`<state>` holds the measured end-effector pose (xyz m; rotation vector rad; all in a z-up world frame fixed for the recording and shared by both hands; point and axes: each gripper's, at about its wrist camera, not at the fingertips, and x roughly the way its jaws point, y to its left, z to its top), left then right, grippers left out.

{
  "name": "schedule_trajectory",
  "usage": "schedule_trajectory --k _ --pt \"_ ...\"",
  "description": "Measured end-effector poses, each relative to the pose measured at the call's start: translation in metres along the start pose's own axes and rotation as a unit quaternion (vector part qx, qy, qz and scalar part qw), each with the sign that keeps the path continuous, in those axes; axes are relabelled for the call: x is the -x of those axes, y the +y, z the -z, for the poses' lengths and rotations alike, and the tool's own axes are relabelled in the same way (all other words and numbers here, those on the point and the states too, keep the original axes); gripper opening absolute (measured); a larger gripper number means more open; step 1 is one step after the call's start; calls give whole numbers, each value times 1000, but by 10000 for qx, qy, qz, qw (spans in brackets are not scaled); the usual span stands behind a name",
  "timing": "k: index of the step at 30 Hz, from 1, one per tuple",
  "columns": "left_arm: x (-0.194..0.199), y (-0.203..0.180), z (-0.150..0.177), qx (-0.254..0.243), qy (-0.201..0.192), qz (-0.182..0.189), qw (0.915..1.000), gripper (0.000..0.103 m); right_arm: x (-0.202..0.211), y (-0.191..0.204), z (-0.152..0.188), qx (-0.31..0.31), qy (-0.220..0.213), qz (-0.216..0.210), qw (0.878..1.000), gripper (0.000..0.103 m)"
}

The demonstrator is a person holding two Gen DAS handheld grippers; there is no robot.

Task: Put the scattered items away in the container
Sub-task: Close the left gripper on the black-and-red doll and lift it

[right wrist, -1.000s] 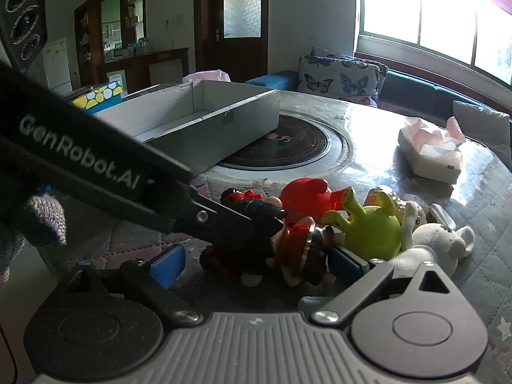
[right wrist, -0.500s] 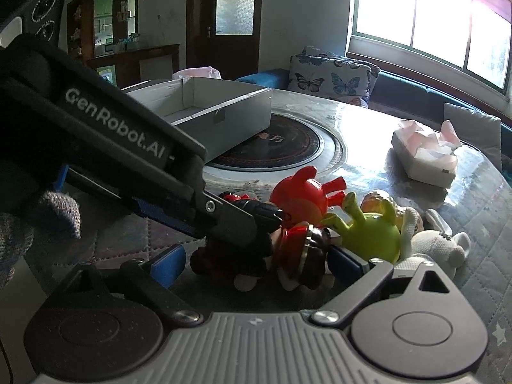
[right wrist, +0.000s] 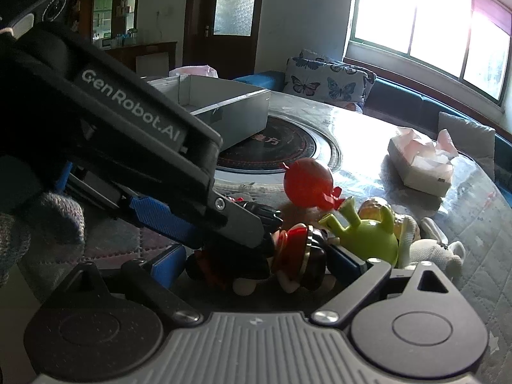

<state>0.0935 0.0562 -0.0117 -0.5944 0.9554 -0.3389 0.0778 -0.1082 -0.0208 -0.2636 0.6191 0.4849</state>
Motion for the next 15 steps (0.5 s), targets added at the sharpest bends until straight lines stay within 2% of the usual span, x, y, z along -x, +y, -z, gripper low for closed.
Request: schedule_trajectory --k 5,15 --pt "5 -7 5 -229 -91 -118 9996 48 3 0 0 -58 -39 -66 10000 94" --pt "31 -12 5 -276 -353 -142 9989 47 15 3 -7 -4 -253 -210 9995 94"
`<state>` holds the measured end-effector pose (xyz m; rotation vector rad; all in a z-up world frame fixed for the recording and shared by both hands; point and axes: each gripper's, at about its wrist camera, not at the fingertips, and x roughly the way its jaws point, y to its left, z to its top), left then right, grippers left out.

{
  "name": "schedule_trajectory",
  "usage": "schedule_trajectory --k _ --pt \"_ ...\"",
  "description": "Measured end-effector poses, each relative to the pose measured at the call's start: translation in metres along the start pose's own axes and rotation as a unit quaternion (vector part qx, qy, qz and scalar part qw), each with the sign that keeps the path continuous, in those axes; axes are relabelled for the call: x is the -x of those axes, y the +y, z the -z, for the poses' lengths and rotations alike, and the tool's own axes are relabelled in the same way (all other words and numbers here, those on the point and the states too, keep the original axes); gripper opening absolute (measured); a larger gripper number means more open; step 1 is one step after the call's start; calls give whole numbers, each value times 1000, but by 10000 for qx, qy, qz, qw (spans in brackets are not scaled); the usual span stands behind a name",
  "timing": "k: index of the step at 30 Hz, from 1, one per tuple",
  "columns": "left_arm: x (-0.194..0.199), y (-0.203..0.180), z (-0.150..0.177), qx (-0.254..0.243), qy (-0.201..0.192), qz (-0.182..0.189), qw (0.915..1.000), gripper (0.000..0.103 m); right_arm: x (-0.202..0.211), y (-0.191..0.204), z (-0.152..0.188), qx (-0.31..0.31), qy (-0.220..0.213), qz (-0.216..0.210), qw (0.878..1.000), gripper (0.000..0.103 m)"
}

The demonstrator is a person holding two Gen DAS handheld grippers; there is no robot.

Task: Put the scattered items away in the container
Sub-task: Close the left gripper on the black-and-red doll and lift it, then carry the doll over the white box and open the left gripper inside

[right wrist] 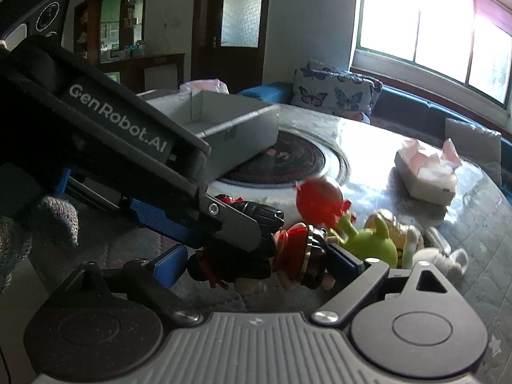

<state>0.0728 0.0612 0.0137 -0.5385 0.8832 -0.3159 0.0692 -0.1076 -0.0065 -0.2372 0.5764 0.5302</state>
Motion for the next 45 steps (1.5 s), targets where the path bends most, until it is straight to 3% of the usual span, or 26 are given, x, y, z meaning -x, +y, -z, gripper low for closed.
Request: schedule_trajectory --k 11,22,27,42,45 --pt "51 12 -29 107 -825 -185 9964 45 -2 17 -53 406 -522 -486 9966 94" --pt "87 64 -77 639 -1383 -690 9859 45 -59 59 -121 1146 -730 -1277 9825 94" --pt "77 90 -97 932 -1339 -906 9824 45 -99 68 -141 1278 -540 -1593 9774 94" --pt "29 147 -124 1615 -852 -1206 9758 46 -199 66 -156 1538 699 -2153 9618 93" --pt "22 156 -124 1754 -692 -1265 9739 46 -207 68 -161 1630 932 -2182 9577 87"
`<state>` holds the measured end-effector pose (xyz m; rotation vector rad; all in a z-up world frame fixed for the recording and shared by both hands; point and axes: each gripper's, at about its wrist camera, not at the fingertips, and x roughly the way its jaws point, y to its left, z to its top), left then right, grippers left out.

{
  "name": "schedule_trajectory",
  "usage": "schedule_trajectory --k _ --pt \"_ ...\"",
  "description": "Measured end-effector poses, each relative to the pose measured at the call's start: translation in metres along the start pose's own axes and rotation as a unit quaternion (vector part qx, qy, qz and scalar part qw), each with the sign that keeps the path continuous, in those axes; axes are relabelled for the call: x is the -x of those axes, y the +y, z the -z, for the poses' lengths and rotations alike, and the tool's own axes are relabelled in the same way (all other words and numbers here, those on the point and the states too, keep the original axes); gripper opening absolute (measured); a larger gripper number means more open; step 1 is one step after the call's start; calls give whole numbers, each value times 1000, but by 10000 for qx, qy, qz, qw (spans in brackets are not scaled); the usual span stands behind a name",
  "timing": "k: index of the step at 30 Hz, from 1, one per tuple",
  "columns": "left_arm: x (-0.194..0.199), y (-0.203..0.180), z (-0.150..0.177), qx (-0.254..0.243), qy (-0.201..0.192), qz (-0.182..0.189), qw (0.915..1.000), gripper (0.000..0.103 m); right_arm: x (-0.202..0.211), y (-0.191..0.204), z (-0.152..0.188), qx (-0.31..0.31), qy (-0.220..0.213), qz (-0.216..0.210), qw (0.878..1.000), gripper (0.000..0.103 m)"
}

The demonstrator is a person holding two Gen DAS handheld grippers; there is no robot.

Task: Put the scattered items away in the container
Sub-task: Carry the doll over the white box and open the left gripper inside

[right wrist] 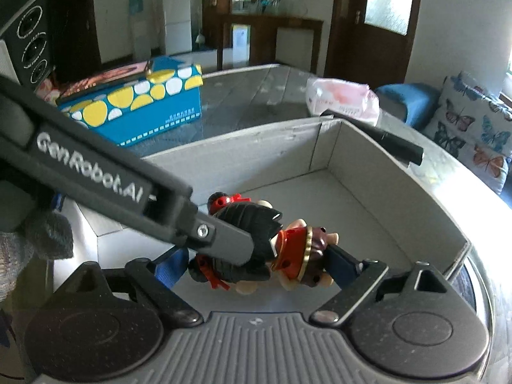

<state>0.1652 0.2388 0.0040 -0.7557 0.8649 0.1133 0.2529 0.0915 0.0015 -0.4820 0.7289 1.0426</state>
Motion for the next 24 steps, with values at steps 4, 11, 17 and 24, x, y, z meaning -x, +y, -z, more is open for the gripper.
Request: schedule_trajectory --k 4,11,17,24 --pt "-1 6 -2 141 -28 105 9998 46 -6 -2 -6 74 239 -34 9997 86" --pt "0 8 -2 230 -70 121 9996 45 -9 -4 -9 71 248 -39 9997 87" --pt "1 11 -3 362 -64 175 9992 45 -6 -2 -8 145 216 -31 9997 87" --pt "5 9 -5 385 -111 257 9989 45 2 -6 -4 15 104 -17 9999 90"
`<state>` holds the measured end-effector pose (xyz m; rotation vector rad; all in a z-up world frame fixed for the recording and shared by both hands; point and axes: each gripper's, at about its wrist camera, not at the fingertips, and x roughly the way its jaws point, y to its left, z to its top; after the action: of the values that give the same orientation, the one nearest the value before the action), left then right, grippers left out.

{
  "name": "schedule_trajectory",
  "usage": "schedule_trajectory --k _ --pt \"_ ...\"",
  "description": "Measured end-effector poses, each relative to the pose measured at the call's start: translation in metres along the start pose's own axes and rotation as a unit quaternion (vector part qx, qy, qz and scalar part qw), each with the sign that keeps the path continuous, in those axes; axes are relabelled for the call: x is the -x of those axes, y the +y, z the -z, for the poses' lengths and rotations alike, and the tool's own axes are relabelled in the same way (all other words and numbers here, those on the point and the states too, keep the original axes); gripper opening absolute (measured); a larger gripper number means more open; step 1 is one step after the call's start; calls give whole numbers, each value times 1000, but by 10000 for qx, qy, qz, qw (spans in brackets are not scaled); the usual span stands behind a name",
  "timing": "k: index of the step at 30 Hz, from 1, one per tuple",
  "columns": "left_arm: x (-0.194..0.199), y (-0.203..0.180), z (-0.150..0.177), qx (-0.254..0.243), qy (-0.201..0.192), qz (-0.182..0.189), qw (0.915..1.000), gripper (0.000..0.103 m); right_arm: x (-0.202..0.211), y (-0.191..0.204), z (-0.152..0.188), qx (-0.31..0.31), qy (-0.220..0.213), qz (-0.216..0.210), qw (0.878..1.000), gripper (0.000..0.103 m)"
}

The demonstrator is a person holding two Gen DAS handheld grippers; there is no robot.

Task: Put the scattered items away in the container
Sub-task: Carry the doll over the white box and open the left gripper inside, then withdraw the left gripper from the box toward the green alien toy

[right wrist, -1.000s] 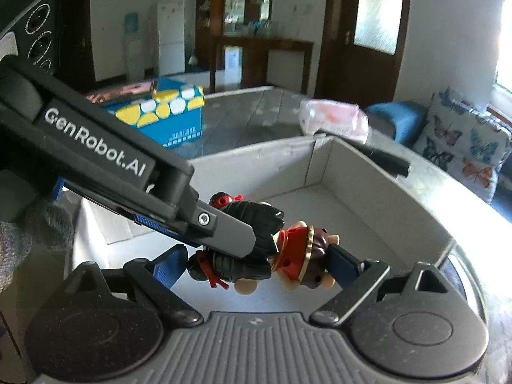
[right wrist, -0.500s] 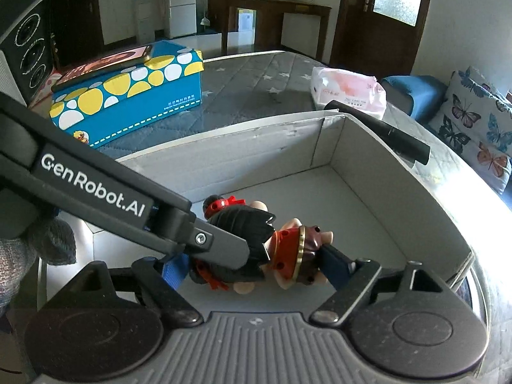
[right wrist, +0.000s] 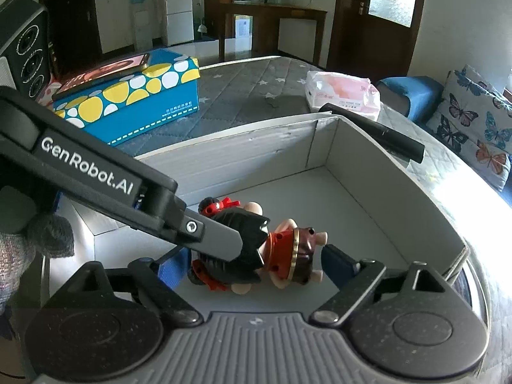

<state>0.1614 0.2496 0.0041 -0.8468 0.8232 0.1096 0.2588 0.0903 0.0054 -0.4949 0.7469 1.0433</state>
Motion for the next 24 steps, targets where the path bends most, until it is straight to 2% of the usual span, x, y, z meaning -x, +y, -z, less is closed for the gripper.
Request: schedule_trajectory --k 12,24 --pt "15 -6 5 -68 -136 87 9998 45 22 11 7 -44 -313 38 9995 90" --pt "43 -29 27 -489 -319 233 9980 45 73 33 27 -171 -959 366 9946 90"
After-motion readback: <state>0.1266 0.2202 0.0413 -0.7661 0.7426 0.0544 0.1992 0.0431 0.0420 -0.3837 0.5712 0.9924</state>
